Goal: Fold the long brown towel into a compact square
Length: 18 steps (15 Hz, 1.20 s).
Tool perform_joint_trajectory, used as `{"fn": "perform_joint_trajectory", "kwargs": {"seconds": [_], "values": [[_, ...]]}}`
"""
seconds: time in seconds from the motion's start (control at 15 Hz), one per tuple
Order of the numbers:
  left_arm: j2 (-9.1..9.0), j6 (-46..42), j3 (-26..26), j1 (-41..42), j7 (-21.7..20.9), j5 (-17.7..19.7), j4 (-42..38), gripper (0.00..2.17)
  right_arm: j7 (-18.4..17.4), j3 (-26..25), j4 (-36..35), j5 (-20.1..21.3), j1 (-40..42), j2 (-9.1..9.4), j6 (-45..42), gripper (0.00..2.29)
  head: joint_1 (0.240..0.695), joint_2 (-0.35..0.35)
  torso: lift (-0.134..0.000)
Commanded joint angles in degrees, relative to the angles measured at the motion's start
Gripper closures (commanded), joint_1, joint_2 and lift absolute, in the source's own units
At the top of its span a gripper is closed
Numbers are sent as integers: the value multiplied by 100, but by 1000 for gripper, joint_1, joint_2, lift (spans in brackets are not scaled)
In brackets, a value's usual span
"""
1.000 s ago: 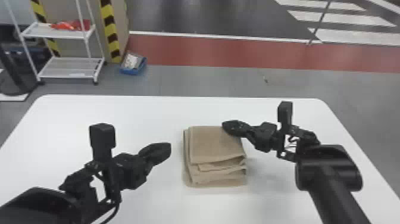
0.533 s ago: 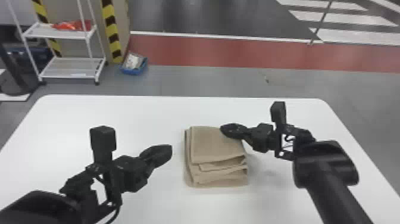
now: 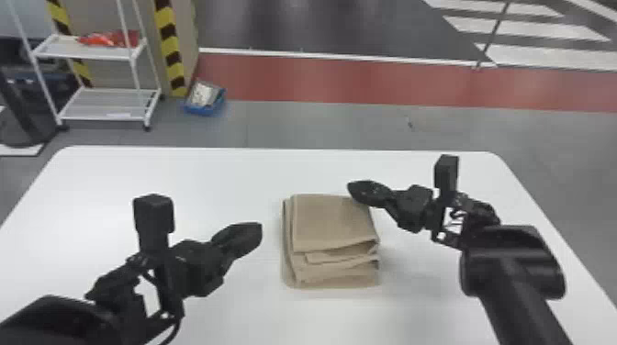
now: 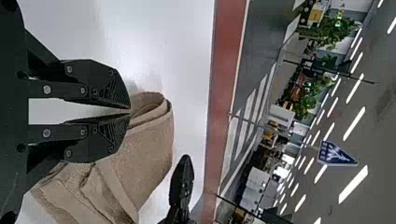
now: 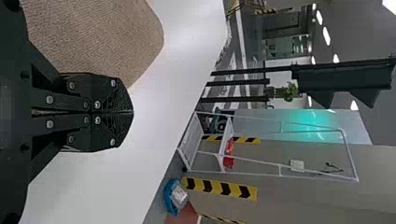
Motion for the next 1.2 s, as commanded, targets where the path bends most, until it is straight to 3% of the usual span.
{"fn": "perform_joint_trajectory", "kwargs": {"seconds": [0.0, 0.47, 0.73, 0.87, 1.13], "values": [[15, 5, 27, 4, 2, 12, -6, 977, 0, 103, -527, -258, 201, 62, 69, 1825, 695, -124, -124], [23, -83, 36, -4, -16, 20, 29, 977, -131, 973, -642, -29, 105, 537, 491, 1825, 695, -42, -124], [76, -241, 71, -13, -42, 117, 91, 977, -246, 1184, -448, 147, -10, 598, 1159, 1825, 695, 10, -124], [103, -312, 80, -4, -51, 143, 135, 977, -369, 1184, -334, 393, -45, 660, 1194, 1825, 695, 18, -124], [111, -382, 80, -22, -77, 161, 205, 977, -360, 1272, 9, 393, -282, 660, 1142, 1821, 695, 25, -124]]}}
